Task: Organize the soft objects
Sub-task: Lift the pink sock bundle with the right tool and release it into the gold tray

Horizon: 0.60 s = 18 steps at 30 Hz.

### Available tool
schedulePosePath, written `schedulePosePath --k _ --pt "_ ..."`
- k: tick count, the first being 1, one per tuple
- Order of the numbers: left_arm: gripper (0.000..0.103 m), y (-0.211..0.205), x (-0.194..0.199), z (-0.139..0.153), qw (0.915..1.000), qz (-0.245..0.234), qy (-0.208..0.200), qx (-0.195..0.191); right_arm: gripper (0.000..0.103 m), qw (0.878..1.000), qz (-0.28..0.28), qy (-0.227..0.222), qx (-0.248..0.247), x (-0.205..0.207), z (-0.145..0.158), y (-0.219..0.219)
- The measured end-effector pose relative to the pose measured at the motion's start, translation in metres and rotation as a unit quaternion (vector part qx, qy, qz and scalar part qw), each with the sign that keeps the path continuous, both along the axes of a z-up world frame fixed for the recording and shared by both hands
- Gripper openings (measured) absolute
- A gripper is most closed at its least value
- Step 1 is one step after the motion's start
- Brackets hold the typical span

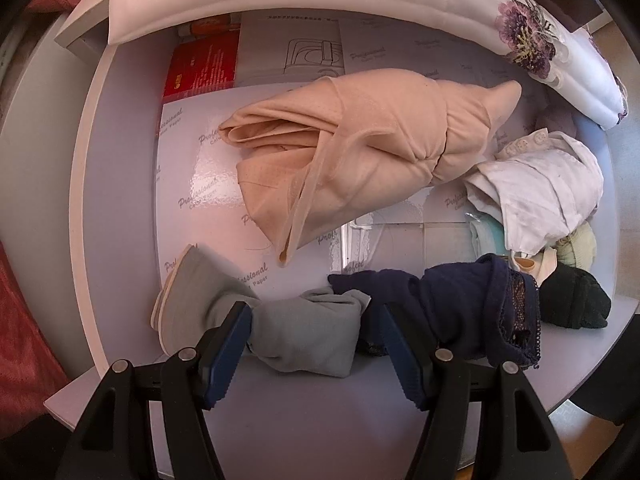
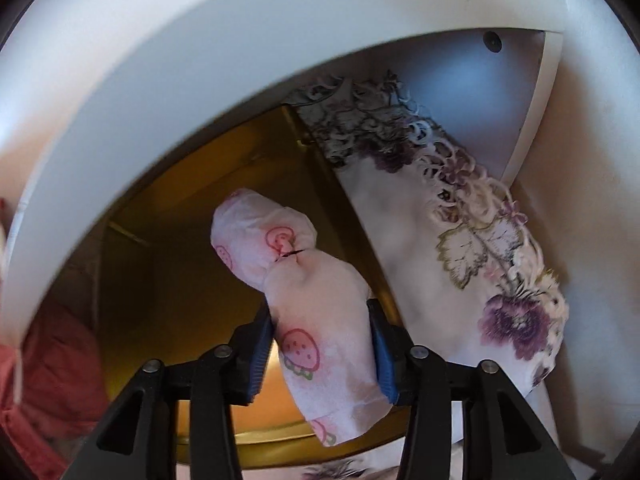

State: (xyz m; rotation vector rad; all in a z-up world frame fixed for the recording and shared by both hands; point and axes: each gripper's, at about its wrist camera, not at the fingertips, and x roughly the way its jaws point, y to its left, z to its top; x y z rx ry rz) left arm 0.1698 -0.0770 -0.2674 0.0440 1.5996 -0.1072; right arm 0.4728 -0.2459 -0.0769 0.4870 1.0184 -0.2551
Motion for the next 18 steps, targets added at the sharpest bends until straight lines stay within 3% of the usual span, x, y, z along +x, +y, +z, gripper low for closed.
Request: schedulePosePath --k 6,13,18 --pt "0.067 -0.001 -0.001 0.002 1.0000 0.000 -0.001 0.002 0.073 0.999 0.036 -0.022 -0.028 -0.007 0.013 0.009" --pt "0.067 -0.003 -0.003 0.001 1.0000 0.000 -0.004 0.006 0.082 0.991 0.099 -0.045 -0.078 -0.040 0.037 0.024" --pt "0.067 -0.003 -0.004 0.000 1.0000 0.002 -0.004 0.006 0.093 0.977 0.143 -0.065 -0.146 -0.076 0.046 0.032"
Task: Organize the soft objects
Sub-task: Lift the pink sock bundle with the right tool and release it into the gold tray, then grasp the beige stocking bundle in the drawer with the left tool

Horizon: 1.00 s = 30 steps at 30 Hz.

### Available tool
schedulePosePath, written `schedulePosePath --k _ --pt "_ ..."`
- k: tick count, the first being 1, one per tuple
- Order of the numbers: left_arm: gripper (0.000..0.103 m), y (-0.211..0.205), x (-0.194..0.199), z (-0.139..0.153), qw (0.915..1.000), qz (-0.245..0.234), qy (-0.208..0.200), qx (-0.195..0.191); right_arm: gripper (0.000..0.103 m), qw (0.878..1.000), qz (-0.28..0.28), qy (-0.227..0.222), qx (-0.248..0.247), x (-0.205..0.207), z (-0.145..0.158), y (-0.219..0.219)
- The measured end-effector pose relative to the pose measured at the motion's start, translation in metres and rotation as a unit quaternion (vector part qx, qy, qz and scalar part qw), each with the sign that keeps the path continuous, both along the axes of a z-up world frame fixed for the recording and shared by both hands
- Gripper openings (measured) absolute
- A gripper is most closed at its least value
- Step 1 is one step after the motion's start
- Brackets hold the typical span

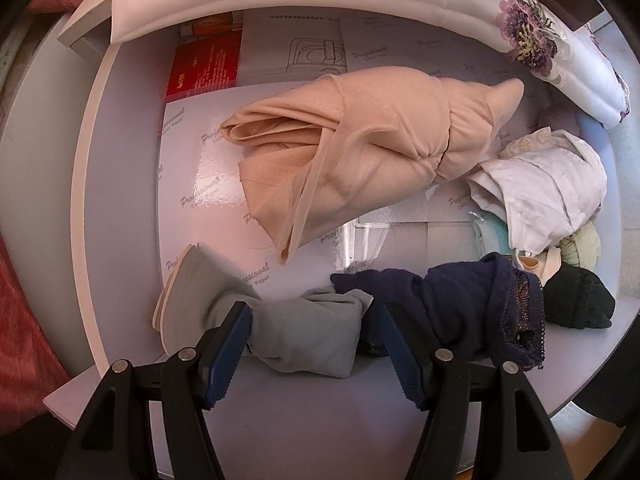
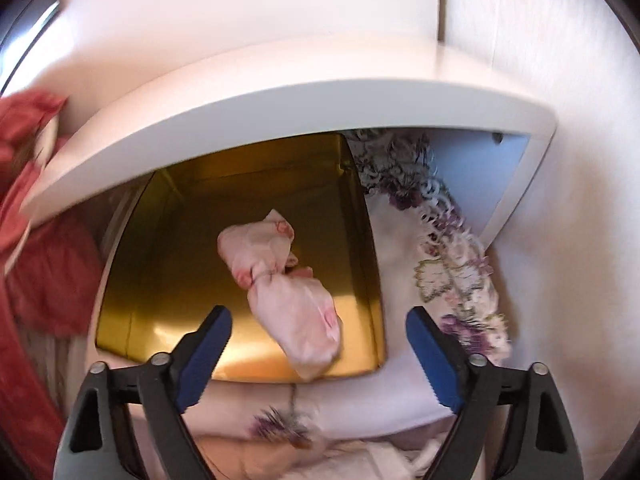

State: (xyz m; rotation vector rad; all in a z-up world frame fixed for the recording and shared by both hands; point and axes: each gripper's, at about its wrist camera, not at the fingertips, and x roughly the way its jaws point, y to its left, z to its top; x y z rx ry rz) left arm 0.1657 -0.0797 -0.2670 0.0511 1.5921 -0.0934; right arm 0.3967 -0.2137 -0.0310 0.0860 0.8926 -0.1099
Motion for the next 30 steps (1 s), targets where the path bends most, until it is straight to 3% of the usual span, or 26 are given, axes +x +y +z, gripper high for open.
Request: schedulePosePath --k 5,8,12,17,20,26,30 --pt "0.067 0.005 -0.001 -0.001 0.9999 0.010 0.000 -0.001 0.102 0.996 0.029 -0.011 -0.087 -0.037 0.007 0.007" --pt "0.067 0.009 0.000 -0.001 0.9999 0.015 0.000 -0.003 0.102 0.995 0.040 0.003 -0.091 -0.058 0.013 0.010" --pt "0.067 0.012 0.000 -0.002 0.9999 0.012 -0.001 0.000 0.102 0.995 0.045 0.055 -0.067 -0.080 -0.001 0.007" --pt "0.067 0.007 -0.002 -0.002 1.0000 -0.002 -0.004 0.008 0.102 0.989 0.043 0.139 -0.017 -0.101 -0.045 0.004" --pt "0.067 0.003 -0.003 -0.003 0.9999 -0.003 -0.005 0.010 0.102 0.982 0.011 0.182 0.053 -0.112 -0.075 -0.008" --pt "0.067 0.007 -0.002 -0.003 0.9999 0.011 -0.007 0.010 0.102 0.966 -0.002 0.233 0.107 -0.114 -0.111 -0.015" --pt "0.067 0.016 -0.002 -0.001 0.9996 0.025 -0.007 0.014 0.103 0.961 -0.015 0.251 0.119 -0.114 -0.129 -0.016"
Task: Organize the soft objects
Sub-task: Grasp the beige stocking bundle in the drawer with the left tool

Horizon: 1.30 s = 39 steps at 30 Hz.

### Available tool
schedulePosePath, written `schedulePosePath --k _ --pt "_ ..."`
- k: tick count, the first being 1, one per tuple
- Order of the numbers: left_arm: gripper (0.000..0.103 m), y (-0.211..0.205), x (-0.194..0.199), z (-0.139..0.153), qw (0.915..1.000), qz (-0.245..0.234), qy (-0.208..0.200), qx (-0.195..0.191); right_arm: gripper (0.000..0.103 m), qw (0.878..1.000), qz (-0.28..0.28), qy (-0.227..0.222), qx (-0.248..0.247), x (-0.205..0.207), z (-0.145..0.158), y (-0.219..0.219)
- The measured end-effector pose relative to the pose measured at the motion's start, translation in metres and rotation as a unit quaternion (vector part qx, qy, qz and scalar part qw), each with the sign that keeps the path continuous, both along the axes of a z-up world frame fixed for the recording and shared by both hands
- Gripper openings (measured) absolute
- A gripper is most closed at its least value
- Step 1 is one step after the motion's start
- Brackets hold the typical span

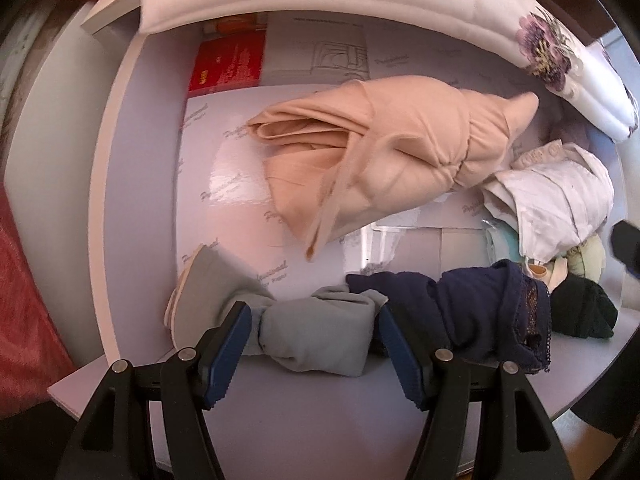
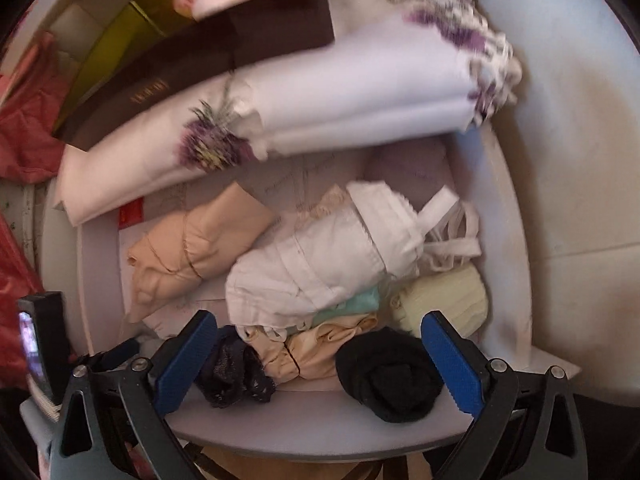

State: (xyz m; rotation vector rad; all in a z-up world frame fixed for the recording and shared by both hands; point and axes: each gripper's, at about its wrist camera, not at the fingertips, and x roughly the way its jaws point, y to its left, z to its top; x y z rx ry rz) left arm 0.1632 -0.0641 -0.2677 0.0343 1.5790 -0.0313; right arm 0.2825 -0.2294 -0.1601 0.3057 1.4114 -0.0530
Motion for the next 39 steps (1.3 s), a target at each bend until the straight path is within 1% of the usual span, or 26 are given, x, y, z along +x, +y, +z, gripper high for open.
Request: schedulePosePath --k 2,5,7,10,13,16,21,25,27,32,34,36,38,39 --pt "0.067 0.004 -0.001 0.001 1.0000 0.003 -0.001 -0.001 0.103 1.000 -0.014 0.008 0.014 0.000 -0.007 -0.002" --pt "0.067 0.007 -0.002 0.005 1.0000 0.002 -0.006 -0.008 0.103 1.000 -0.019 0.016 0.015 0.002 -0.014 -0.003" --pt "0.067 0.007 -0.002 0.011 0.9998 -0.001 -0.017 -0.009 0.103 0.999 -0.018 0.022 0.017 0.001 -0.019 -0.002" --pt "0.067 0.007 -0.001 0.025 0.9992 -0.009 -0.036 -0.012 0.103 0.999 -0.016 0.030 0.006 0.002 -0.023 0.002" --pt "0.067 0.007 0.005 0.039 0.9982 -0.019 -0.046 -0.034 0.103 0.999 -0.026 0.034 0.004 0.001 -0.024 0.000" --pt "0.067 -0.001 0.015 0.046 0.9969 -0.043 -0.054 -0.039 0.103 0.999 -0.041 0.029 0.008 0.001 -0.021 -0.005" --pt "0.067 -0.022 0.029 0.048 0.9925 -0.105 -0.058 -0.022 0.103 0.998 -0.060 0.026 0.015 0.003 -0.019 -0.013" --pt "0.067 -0.031 0.040 0.041 0.9894 -0.137 -0.049 -0.004 0.103 0.997 -0.075 0.026 0.021 0.004 -0.018 -0.021" --pt "0.067 -0.033 0.042 0.038 0.9873 -0.150 -0.053 0.002 0.103 0.996 -0.081 0.026 0.022 0.005 -0.019 -0.024" --pt "0.067 -0.041 0.054 0.036 0.9831 -0.173 -0.061 0.002 0.103 0.996 -0.086 0.029 0.024 0.006 -0.021 -0.029" --pt "0.068 -0.046 0.056 0.035 0.9798 -0.189 -0.065 0.001 0.103 0.995 -0.087 0.031 0.022 0.009 -0.023 -0.029" --pt "0.071 -0.053 0.057 0.034 0.9753 -0.209 -0.070 0.007 0.103 0.995 -0.090 0.032 0.017 0.009 -0.027 -0.026" --pt "0.077 -0.059 0.057 0.034 0.9719 -0.224 -0.074 0.006 0.103 0.995 -0.093 0.037 0.014 0.008 -0.030 -0.029" --pt "0.079 -0.062 0.057 0.033 0.9699 -0.232 -0.072 0.005 0.103 0.995 -0.094 0.039 0.011 0.009 -0.032 -0.030"
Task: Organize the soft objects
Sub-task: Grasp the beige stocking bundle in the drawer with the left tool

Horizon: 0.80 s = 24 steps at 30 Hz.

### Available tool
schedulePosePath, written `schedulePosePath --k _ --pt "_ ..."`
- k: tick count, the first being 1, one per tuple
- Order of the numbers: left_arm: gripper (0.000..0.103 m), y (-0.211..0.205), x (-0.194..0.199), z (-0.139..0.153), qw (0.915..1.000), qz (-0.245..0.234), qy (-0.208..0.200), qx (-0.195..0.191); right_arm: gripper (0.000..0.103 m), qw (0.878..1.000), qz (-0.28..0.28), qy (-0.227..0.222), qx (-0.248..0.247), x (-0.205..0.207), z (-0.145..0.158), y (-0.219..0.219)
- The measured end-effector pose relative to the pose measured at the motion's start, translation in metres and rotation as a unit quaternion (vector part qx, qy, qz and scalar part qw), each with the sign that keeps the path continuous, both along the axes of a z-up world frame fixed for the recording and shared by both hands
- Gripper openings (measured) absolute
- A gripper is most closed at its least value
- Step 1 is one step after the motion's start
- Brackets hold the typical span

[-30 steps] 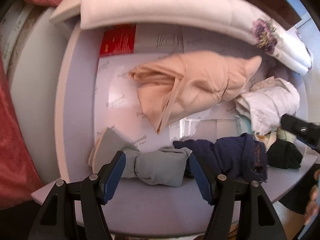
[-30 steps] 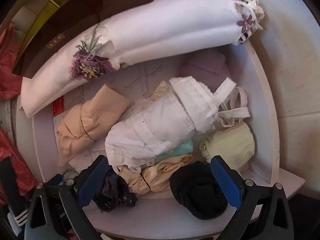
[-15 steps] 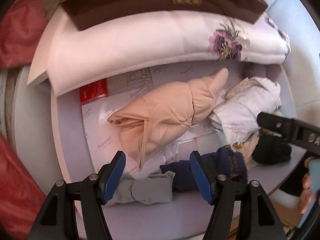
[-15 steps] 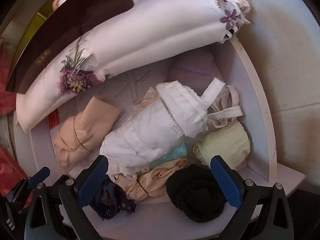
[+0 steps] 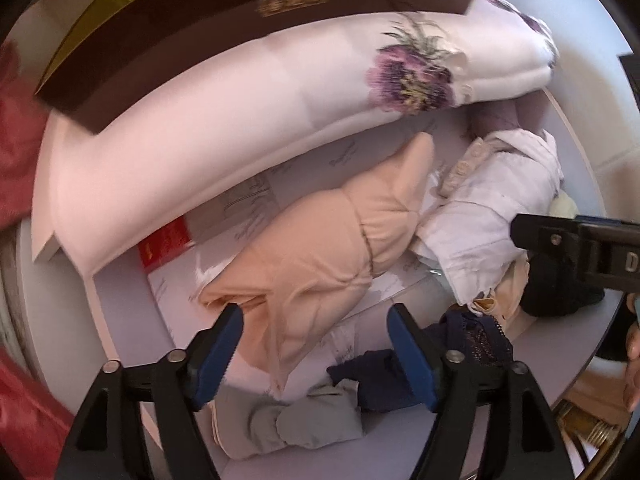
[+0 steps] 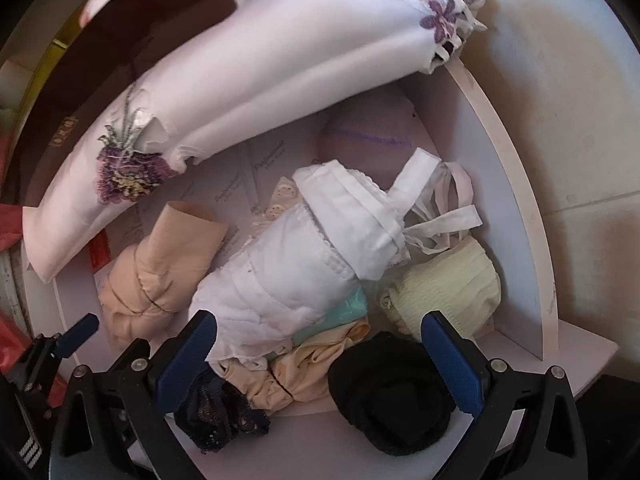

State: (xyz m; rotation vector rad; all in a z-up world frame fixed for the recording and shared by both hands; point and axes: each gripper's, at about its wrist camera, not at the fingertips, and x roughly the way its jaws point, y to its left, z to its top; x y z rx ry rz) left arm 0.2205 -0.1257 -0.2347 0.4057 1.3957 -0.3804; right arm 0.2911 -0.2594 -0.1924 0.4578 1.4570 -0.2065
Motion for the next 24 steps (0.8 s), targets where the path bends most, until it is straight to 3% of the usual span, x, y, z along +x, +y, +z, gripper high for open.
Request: schedulePosePath --k 4,9,20,21,22,24 --pt "0.080 -0.011 0.002 -0.005 0.9991 -0.039 -0.006 0.014 0.103 1.000 0.003 0.009 -0.010 0.002 -0.009 0.001" --pt "0.080 -0.014 0.011 -0.013 0.9985 -0.052 -0.005 0.012 0.103 1.000 0.007 0.016 -0.013 0.005 -0.019 0.003" --pt "0.076 -0.011 0.029 -0.037 0.9994 -0.034 -0.006 0.009 0.103 0.999 0.028 0.020 -0.022 0.016 -0.038 0.022" --pt "0.073 -0.011 0.030 -0.040 0.9994 -0.035 -0.002 0.009 0.103 0.999 0.028 0.020 -0.022 0.017 -0.039 0.023" --pt "0.061 -0.009 0.030 -0.042 0.9994 -0.033 -0.005 0.013 0.103 0.999 0.029 0.020 -0.022 0.017 -0.039 0.025" --pt "0.055 -0.002 0.037 -0.041 0.9996 -0.027 0.003 -0.001 0.103 0.999 0.029 0.020 -0.022 0.018 -0.042 0.026"
